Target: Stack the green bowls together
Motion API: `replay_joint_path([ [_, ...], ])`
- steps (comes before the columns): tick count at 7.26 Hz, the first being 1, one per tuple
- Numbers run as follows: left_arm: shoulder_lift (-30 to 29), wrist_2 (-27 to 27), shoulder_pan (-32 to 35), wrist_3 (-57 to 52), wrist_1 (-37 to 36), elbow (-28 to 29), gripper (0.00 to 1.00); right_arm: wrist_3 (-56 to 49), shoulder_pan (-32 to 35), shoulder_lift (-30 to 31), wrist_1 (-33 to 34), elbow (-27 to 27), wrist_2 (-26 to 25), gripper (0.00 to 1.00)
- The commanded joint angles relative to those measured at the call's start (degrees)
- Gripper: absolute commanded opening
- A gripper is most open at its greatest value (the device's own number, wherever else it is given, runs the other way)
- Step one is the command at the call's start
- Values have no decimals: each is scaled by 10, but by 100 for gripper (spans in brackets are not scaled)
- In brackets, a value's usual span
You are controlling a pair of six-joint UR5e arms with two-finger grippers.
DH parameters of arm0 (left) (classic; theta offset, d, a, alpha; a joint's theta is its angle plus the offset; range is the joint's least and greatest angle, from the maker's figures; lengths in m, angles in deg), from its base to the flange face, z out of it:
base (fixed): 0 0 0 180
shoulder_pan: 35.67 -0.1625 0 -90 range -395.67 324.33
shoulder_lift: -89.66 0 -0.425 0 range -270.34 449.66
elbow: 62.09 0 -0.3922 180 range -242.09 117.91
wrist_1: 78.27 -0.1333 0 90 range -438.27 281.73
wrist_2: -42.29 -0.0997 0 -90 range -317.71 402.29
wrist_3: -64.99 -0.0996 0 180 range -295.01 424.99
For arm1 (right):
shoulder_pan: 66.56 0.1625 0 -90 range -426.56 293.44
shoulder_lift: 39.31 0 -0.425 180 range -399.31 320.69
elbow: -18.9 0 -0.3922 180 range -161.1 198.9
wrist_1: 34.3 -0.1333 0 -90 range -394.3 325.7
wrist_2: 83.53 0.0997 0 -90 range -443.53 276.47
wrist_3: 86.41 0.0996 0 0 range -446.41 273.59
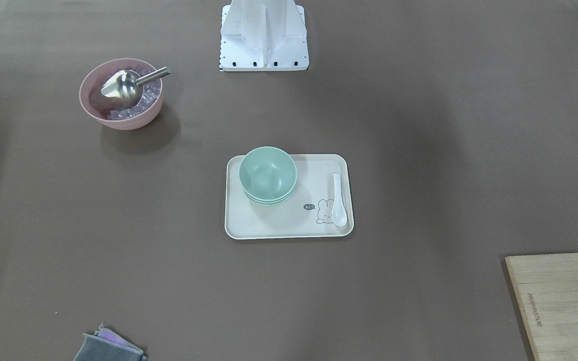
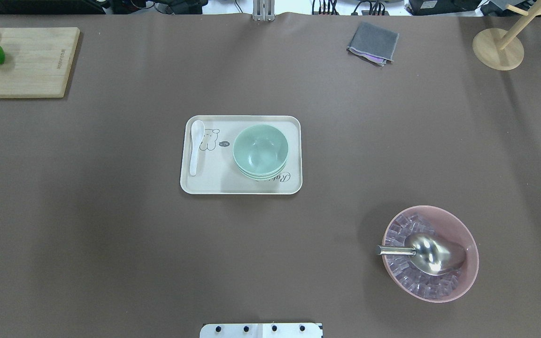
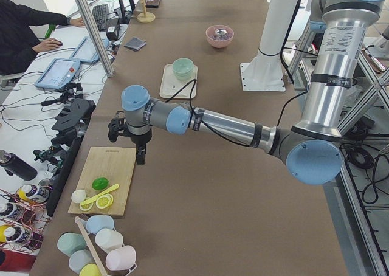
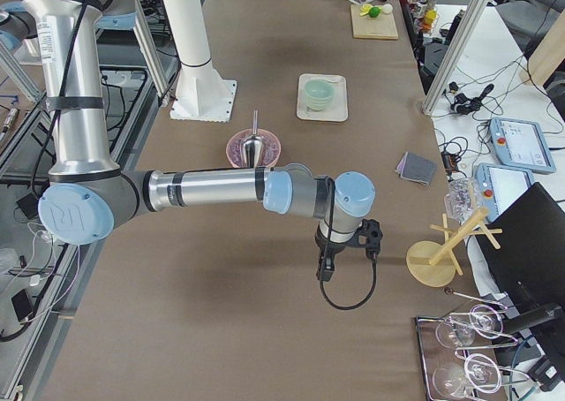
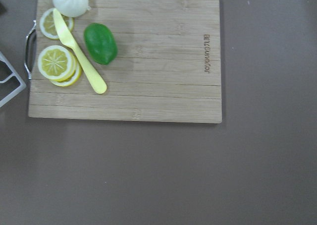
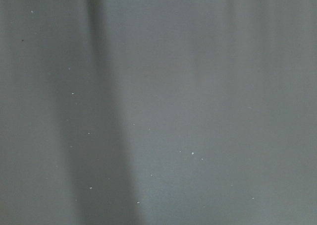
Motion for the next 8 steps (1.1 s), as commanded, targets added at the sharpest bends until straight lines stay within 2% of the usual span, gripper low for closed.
replay_joint_path([
  [1,26,-2,1,-2,1,22,98,6,11,11,-6,6,1,100],
  [3,41,3,29,-3,3,51,98,28,11,4,-7,11,0,100],
  [4,44,6,57,-3,2,48,98,48,8,-4,-7,11,-2,100],
  [5,52,35,88,-3,0,36,98,50,3,-7,-7,8,0,100],
  [8,53,41,93,-3,-7,21,98,50,-9,-8,-7,3,7,100],
])
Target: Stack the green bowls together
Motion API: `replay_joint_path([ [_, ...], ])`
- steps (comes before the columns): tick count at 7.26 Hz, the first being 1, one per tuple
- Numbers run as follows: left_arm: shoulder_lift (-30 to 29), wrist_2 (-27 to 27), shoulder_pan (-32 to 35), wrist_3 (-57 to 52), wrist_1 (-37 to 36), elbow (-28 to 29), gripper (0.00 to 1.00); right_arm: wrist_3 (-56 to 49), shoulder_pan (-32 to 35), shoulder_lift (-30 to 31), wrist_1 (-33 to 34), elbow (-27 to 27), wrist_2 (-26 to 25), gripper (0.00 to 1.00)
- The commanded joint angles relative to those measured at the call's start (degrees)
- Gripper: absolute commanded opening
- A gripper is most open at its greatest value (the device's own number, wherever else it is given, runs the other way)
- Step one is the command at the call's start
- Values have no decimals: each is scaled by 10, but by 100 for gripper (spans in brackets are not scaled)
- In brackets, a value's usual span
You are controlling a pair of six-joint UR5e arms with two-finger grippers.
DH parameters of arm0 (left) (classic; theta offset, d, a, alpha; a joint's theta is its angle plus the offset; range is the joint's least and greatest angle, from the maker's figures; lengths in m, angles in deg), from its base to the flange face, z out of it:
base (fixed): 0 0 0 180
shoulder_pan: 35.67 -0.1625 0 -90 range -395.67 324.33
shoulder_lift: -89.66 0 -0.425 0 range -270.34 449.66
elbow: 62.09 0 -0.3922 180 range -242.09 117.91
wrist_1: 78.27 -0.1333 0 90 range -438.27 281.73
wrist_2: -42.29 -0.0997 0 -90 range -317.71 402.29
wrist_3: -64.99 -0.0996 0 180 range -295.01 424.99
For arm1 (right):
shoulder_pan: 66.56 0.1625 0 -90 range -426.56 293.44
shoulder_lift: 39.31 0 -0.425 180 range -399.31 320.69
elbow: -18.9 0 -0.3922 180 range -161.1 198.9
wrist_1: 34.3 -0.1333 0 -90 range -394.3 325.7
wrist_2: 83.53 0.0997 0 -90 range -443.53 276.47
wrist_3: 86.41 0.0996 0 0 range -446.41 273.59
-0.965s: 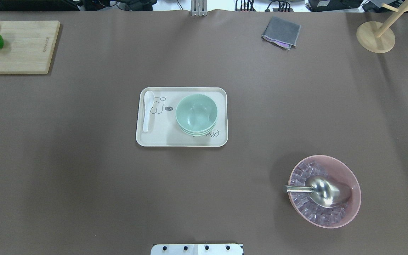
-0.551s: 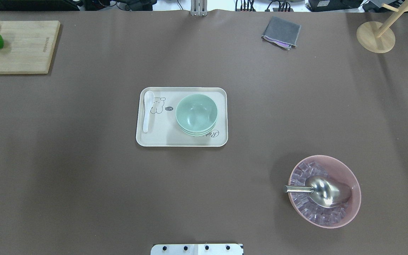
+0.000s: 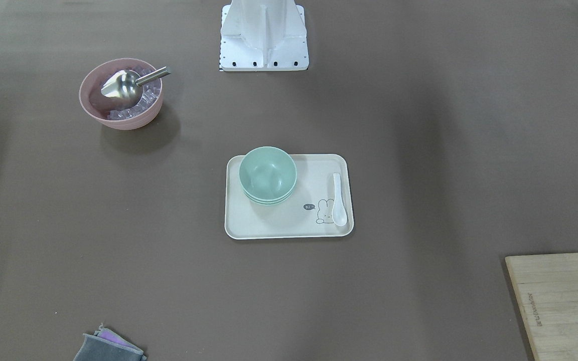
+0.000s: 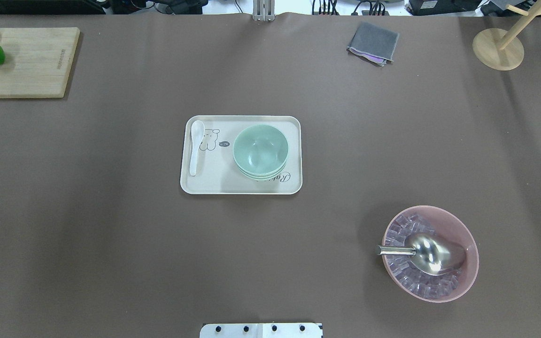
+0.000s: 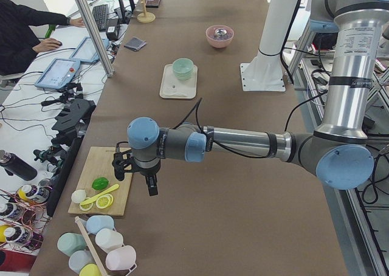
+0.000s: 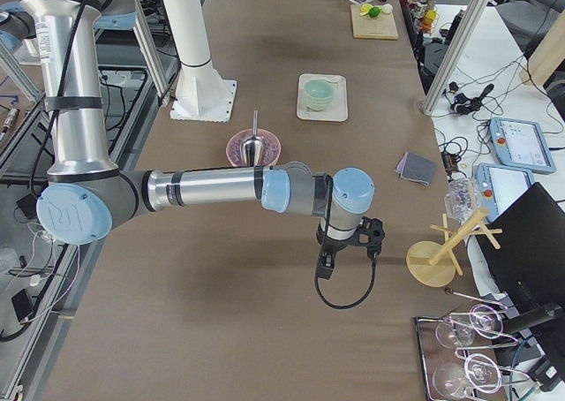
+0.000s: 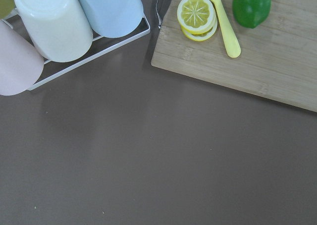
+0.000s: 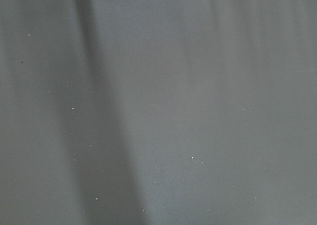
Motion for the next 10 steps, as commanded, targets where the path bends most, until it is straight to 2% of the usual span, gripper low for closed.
replay_joint_path([
  [1,8,0,0,0,-1,-1,98,0,-5,-1,0,-2,2,100],
  [10,8,-3,-1,0,-1,-2,98,-1,-4,0,0,11,3,100],
])
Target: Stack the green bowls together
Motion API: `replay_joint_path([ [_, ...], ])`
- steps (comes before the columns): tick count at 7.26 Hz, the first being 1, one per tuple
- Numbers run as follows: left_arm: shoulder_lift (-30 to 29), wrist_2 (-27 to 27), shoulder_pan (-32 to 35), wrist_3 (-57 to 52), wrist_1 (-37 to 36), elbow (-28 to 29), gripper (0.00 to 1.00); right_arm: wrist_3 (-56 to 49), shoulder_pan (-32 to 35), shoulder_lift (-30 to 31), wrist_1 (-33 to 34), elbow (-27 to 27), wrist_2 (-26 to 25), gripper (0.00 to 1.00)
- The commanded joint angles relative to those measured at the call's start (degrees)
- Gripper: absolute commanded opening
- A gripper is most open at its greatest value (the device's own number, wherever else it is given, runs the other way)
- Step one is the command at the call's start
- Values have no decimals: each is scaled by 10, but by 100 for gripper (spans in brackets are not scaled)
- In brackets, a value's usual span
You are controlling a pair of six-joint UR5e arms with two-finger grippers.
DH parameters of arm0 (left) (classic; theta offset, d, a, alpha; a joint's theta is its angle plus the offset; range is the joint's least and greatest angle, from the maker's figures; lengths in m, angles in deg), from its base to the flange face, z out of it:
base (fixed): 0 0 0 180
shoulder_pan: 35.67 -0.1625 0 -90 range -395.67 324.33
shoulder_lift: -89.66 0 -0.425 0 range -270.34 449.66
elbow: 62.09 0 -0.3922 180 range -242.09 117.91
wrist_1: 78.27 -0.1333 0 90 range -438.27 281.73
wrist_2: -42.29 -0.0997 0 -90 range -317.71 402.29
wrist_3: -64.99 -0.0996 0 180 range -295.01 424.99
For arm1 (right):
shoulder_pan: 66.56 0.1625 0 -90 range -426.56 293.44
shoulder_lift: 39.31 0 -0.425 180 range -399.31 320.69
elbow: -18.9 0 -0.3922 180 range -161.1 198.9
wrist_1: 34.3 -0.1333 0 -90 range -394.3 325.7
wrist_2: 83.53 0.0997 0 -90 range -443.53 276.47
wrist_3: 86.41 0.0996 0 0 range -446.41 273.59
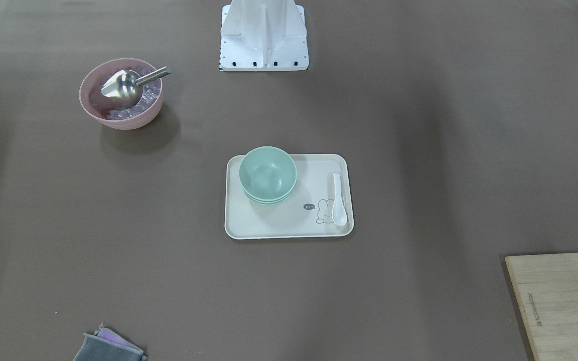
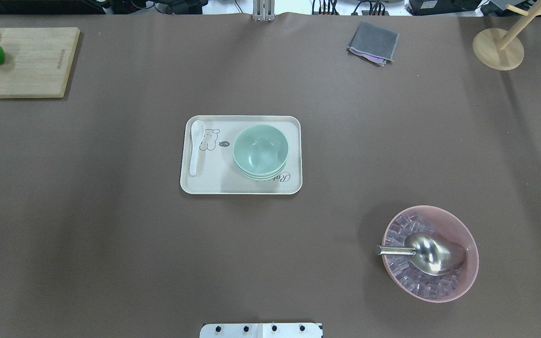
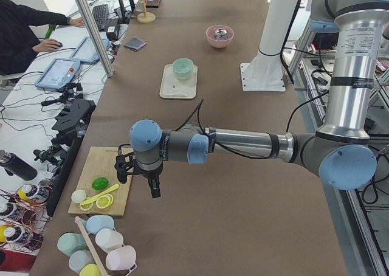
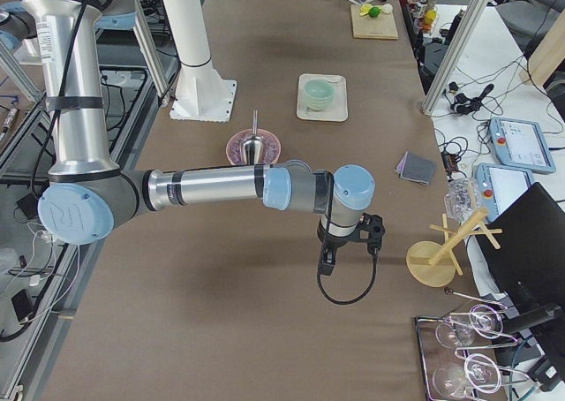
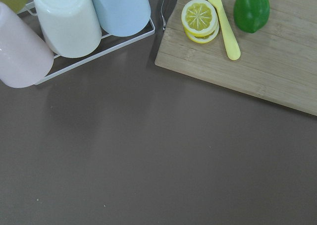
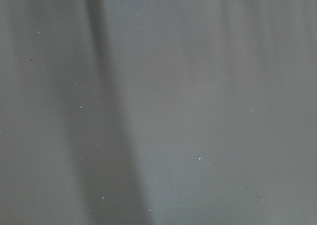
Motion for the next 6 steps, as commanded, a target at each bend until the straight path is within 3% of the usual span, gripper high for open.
replay_joint_path([
  [1,0,0,0,-1,0,-2,98,0,0,0,1,8,1,100],
  [6,0,0,0,0,0,-1,98,1,0,1,1,7,1,100],
])
